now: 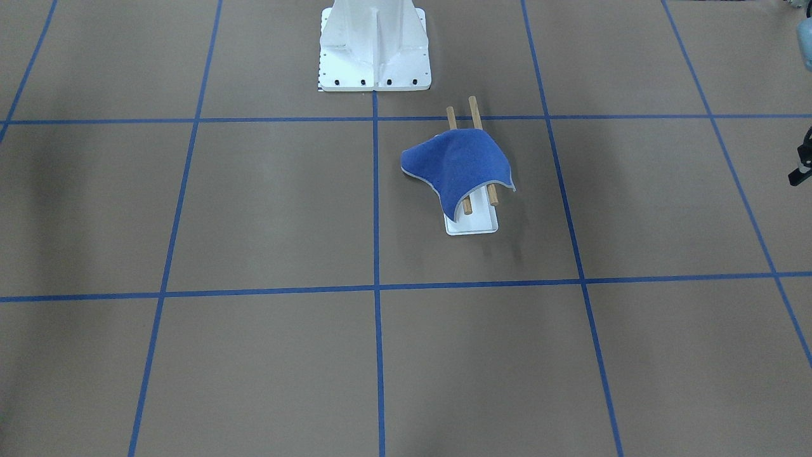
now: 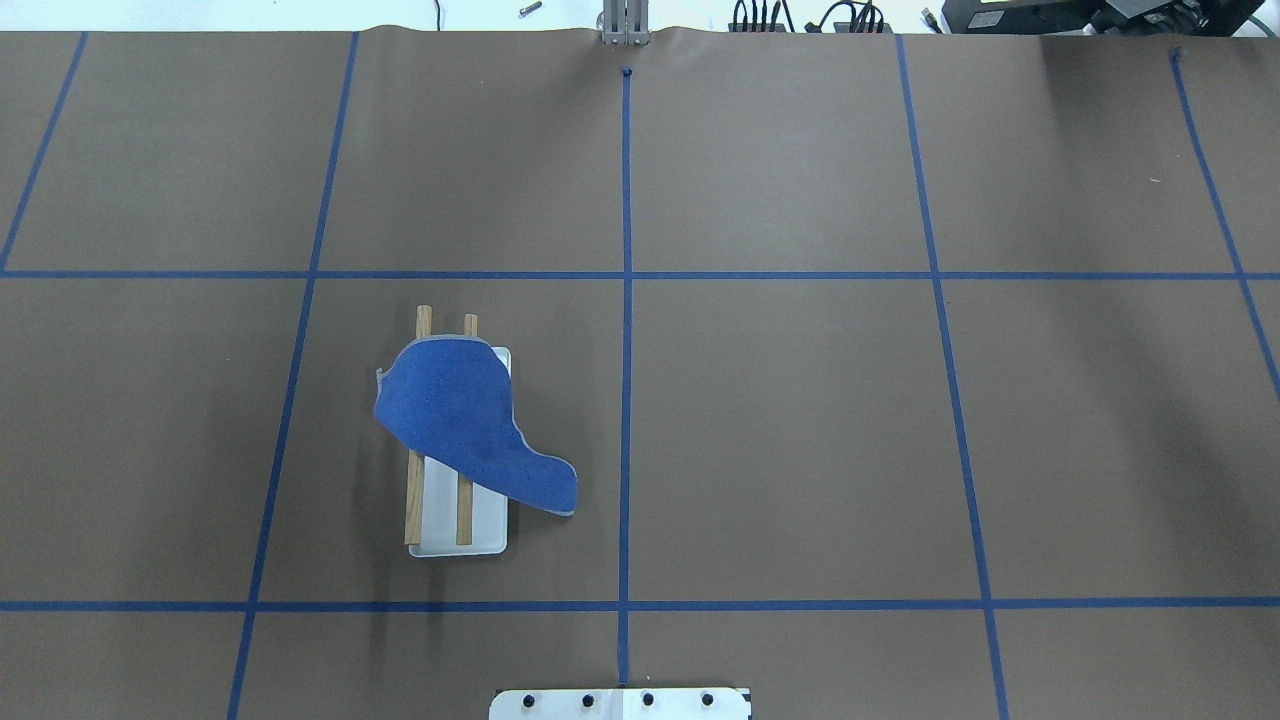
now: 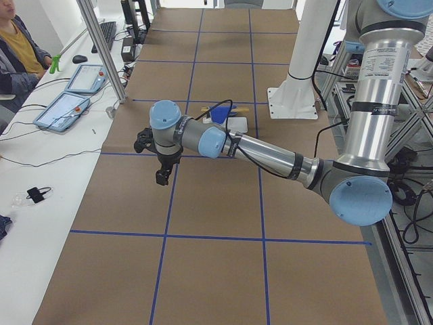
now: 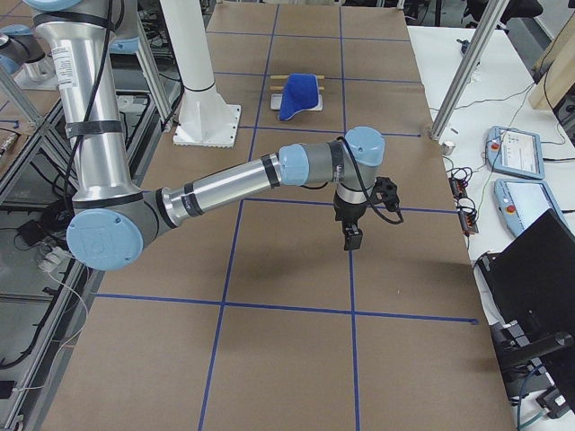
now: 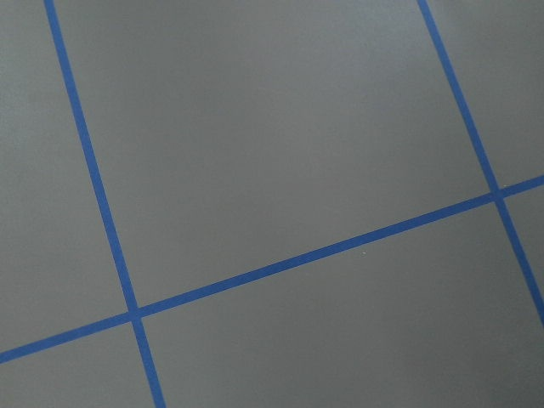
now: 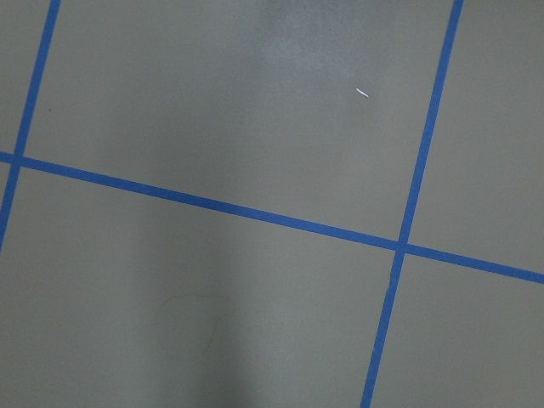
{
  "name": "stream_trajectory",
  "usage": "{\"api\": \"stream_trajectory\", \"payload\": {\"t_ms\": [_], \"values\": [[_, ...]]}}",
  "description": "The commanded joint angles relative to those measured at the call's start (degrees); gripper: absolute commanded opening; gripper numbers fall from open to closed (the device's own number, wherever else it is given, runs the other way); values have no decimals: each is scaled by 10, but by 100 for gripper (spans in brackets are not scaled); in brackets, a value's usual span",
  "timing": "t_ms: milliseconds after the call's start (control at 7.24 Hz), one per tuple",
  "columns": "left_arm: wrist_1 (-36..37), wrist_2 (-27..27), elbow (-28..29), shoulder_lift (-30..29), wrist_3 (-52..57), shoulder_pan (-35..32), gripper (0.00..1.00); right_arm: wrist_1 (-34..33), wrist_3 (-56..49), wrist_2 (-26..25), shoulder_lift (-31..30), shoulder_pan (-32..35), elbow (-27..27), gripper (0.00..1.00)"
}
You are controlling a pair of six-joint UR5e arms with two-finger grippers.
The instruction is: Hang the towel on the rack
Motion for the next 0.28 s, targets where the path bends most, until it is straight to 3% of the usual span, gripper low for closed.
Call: {"api": "stream_trajectory", "payload": {"t_ms": [0, 138], "values": [[-8, 2, -3, 5, -2, 0, 98, 0, 2, 9, 1, 1, 3, 100], [-8, 2, -3, 6, -1, -1, 98, 0, 2, 15, -2, 1, 16, 100]]}}
